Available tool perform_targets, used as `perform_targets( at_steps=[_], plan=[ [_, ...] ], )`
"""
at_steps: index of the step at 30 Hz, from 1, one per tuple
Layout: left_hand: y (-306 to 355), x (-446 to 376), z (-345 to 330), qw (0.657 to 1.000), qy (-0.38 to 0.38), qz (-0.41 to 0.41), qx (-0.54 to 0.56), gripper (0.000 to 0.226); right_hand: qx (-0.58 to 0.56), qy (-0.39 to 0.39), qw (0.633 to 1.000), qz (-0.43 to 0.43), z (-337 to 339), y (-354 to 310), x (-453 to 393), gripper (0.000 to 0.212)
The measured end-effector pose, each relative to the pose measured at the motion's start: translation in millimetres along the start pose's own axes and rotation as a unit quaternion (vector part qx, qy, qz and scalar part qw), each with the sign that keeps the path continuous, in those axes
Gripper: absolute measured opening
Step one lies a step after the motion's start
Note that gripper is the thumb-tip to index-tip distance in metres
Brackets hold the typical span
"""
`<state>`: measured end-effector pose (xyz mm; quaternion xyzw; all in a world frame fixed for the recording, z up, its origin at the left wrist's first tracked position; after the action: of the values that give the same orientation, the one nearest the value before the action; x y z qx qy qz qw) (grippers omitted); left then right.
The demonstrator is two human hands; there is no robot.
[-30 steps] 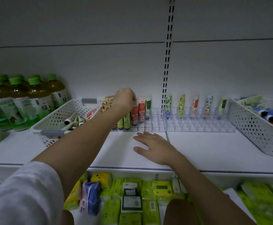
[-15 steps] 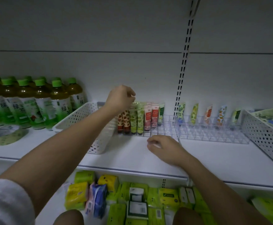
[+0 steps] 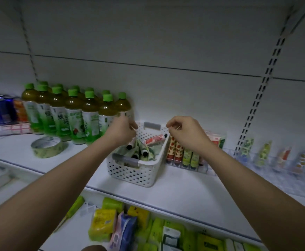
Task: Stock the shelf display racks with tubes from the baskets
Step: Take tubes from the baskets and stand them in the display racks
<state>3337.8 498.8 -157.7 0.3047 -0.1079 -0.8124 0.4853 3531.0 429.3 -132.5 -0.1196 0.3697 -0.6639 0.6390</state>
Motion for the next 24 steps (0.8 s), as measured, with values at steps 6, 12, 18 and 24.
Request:
perform_targets(
  at_steps=[6, 12, 18, 24],
  plan=[
    [-7, -10, -37, 0.986, -0.091, 0.022, -0.135, 0.005, 0.180, -0.067, 0.981, 0.018, -53, -19, -47, 0.024],
    [-13, -29, -57, 0.965, -0.129, 0.026, -0.225, 0.026, 0.350, -0.124, 0.928, 0.017, -105, -3, -74, 0.026],
    [-8, -31, -49, 0.960, -0.069, 0.017, -0.272, 0.020, 0.491, -0.106, 0.863, 0.057, -133, -6, -83, 0.020],
    [3, -28, -11, 0.985, 0.127, 0.008, -0.120, 0.023, 0.500, -0.162, 0.851, 0.001, -139, 0, -88, 0.034]
  ],
)
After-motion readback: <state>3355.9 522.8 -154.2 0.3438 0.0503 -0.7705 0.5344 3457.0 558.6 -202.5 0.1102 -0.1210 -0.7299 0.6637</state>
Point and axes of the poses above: each hand's wrist, its own x-axis away from the middle knuckle, its own z-axis out of the back of the hand, y = z × x, the point moved 8 cm from there along -x, towards the middle knuckle, and after that the axes turned 10 degrees about -z, right-handed, at the moved point
